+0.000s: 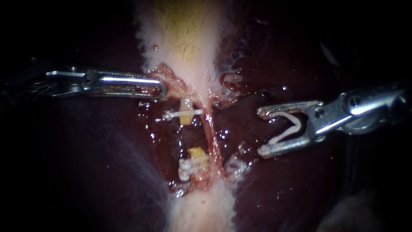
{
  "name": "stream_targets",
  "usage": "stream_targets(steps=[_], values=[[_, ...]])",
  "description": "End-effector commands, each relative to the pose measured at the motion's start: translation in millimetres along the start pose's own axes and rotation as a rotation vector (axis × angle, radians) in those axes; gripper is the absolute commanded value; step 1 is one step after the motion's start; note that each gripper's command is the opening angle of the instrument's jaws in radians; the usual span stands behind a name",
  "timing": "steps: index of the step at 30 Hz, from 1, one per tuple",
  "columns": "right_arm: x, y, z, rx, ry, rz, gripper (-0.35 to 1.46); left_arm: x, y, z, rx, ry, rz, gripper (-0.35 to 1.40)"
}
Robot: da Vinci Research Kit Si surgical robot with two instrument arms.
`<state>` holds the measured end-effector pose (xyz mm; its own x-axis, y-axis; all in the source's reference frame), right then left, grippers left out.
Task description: Clipping first clip right tube
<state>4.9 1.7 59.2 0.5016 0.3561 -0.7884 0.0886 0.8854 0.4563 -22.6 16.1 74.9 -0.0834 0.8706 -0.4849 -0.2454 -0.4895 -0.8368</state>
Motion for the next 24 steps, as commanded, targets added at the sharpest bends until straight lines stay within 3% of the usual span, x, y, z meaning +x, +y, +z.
stream_targets(steps=[1, 4, 9, 15, 18, 24], values=[[0.0, 0.0, 0.0, 0.001, 0.0, 0.0, 0.5, 0.1, 0.1, -0.1, -0.001, 0.0, 0.0, -0.35], [0.0, 0.0, 0.0, 0.0, 0.0, 0.0, 0.5, 0.2, 0.5, -1.0, -0.007, -0.003, 0.0, -0.35], [0.0, 0.0, 0.0, 0.001, 0.0, 0.0, 0.5, 1.3, 1.7, -4.7, -0.008, -0.004, -0.009, -0.35], [0.0, 0.0, 0.0, 0.001, 0.0, 0.0, 0.5, 4.8, 3.9, -9.1, 0.005, 0.026, -0.022, -0.35], [0.0, 0.0, 0.0, 0.0, 0.0, 0.001, 0.5, 5.8, 4.8, -9.8, 0.007, 0.034, -0.012, -0.35], [0.0, -0.1, 1.0, -0.005, -0.001, 0.0, 0.5, 5.4, 5.3, -9.5, 0.012, 0.037, -0.01, -0.35]])
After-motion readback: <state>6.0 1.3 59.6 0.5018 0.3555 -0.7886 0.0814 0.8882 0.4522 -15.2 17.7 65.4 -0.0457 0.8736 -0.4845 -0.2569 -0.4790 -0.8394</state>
